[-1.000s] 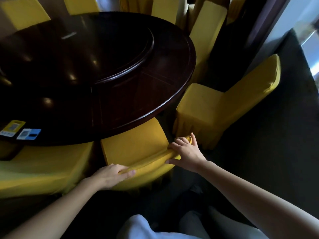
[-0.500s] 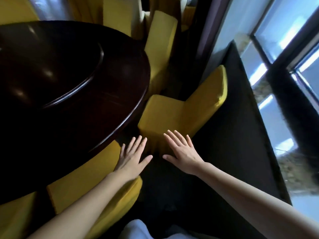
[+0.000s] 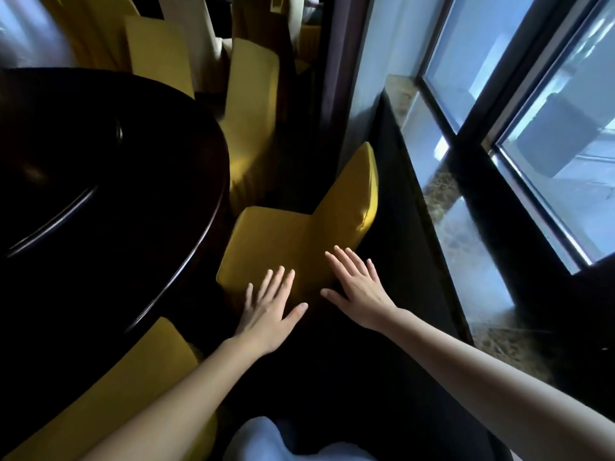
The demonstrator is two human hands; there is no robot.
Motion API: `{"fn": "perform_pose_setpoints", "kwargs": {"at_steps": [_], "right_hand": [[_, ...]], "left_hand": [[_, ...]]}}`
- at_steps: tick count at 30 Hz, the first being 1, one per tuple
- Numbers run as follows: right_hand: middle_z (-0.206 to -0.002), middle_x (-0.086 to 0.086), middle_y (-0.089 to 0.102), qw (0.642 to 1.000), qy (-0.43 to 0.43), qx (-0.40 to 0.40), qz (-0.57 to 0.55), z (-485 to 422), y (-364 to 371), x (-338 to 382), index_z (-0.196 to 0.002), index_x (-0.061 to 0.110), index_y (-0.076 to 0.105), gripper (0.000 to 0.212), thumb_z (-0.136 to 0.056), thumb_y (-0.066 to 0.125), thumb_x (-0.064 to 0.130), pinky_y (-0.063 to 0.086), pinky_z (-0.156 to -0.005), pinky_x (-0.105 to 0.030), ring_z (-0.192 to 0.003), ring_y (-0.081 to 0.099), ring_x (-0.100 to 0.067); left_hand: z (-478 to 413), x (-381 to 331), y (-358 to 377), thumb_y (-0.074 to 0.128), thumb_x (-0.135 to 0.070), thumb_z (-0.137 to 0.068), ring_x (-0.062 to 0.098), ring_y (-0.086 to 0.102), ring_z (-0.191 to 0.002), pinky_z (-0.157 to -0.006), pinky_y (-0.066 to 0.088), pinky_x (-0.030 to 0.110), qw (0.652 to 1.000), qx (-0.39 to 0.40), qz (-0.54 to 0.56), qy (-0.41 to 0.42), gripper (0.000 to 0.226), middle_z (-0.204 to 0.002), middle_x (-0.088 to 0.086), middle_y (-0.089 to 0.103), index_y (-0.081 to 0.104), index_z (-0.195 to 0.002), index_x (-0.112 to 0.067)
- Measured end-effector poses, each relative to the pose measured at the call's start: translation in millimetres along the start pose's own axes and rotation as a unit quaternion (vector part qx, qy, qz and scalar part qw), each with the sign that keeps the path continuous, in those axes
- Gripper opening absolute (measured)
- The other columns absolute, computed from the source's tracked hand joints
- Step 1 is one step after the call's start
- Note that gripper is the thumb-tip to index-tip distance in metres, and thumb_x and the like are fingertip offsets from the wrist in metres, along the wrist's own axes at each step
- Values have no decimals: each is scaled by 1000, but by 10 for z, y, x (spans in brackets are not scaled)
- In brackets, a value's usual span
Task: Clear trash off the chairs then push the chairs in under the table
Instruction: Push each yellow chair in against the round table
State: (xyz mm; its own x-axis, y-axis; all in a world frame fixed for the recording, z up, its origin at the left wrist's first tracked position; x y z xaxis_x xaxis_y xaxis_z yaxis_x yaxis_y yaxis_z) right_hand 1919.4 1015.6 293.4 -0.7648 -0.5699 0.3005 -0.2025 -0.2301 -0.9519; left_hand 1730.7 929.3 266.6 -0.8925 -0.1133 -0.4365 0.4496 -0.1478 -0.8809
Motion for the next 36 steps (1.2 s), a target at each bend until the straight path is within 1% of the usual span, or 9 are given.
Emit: {"fn": "perform_pose_setpoints", "kwargs": {"at_steps": [6, 14, 19, 21, 24, 28, 31, 33, 36], "right_hand": [[-160, 4, -1, 1000, 26, -14, -2, -238, -184, -364, -151, 28, 4, 72, -94, 40, 52, 0, -117, -48, -147, -7, -17], [-160, 2, 0, 996, 74, -26, 42, -967, -429, -1125, -151, 27, 7, 68, -96, 45, 40, 4, -117, -48, -147, -5, -20], [-161, 1, -2, 994, 81, 4, 68, -1586, -545, -1494, -151, 28, 4, 72, -95, 49, 36, 1, -116, -48, -147, -7, -21], [-161, 1, -2, 994, 80, 14, 78, -1782, -622, -1593, -151, 28, 4, 73, -95, 51, 32, 1, -116, -49, -147, -7, -21], [-160, 2, -2, 993, 68, 40, 85, -2149, -726, -1827, -151, 28, 5, 74, -94, 52, 26, 5, -116, -49, -147, -3, -20], [-160, 2, 0, 989, 44, 80, 117, -2627, -904, -2172, -151, 30, 11, 70, -94, 51, 23, 14, -118, -47, -147, 2, -20], [-160, 0, 3, 981, 17, 142, 129, -2923, -994, -2354, -148, 29, 26, 57, -96, 49, 28, 22, -116, -46, -147, 2, -23], [-160, 0, 2, 972, 2, 198, 127, -3087, -997, -2432, -146, 29, 32, 55, -95, 51, 35, 19, -116, -49, -147, -4, -26], [-160, 3, -7, 963, 7, 251, 99, -3263, -979, -2523, -146, 30, 31, 64, -89, 55, 48, 9, -116, -57, -145, -15, -31]], "left_hand": [[-497, -184, -108, 23, -59, -93, 11, -17, -143, -114, -12, 46, 1000, 23, -2, -2, 68, -158, -7, -13, -6, -148, -32], [-1665, -441, -111, 20, -63, -91, 9, -19, -142, -111, -16, 44, 998, 29, 1, 57, 68, -158, -9, -12, -6, -148, -35], [-2436, -578, -120, 16, -67, -88, 11, -17, -143, -108, -18, 42, 998, 49, 3, 49, 71, -158, -9, -12, -6, -147, -35], [-2646, -649, -132, 17, -67, -88, 12, -14, -144, -110, -16, 42, 997, 53, 17, 47, 72, -158, -9, -11, -5, -148, -34], [-3016, -780, -81, 20, -67, -89, 13, -10, -145, -114, -8, 42, 992, 96, 80, 27, 72, -159, -8, -8, -2, -148, -33], [-3361, -1055, 54, 26, -71, -85, 23, 3, -146, -118, 9, 47, 962, 193, 187, -51, 80, -160, -4, -3, -4, -148, -33], [-3534, -1218, 103, 26, -71, -86, 30, 14, -144, -117, 15, 48, 912, 260, 284, -143, 82, -159, 3, 6, -2, -150, -28], [-3609, -1241, 121, 28, -68, -87, 30, 14, -144, -117, 15, 47, 885, 269, 336, -175, 81, -159, 4, 7, -1, -150, -26], [-3671, -1228, 153, 27, -63, -90, 30, 13, -144, -117, 13, 45, 879, 274, 353, -167, 77, -159, 5, 6, -2, -150, -24]]}}
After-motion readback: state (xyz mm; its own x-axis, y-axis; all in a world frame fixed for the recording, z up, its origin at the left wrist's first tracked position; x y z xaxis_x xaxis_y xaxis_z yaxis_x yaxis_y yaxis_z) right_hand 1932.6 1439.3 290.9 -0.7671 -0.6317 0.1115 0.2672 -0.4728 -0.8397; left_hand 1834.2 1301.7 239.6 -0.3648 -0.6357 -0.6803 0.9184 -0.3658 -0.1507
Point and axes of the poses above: each hand's wrist, its own z-axis away from the middle knuckle, its own y-axis out of the palm, x = y × z, the point moved 1 cm from there along -z, towards the middle knuckle
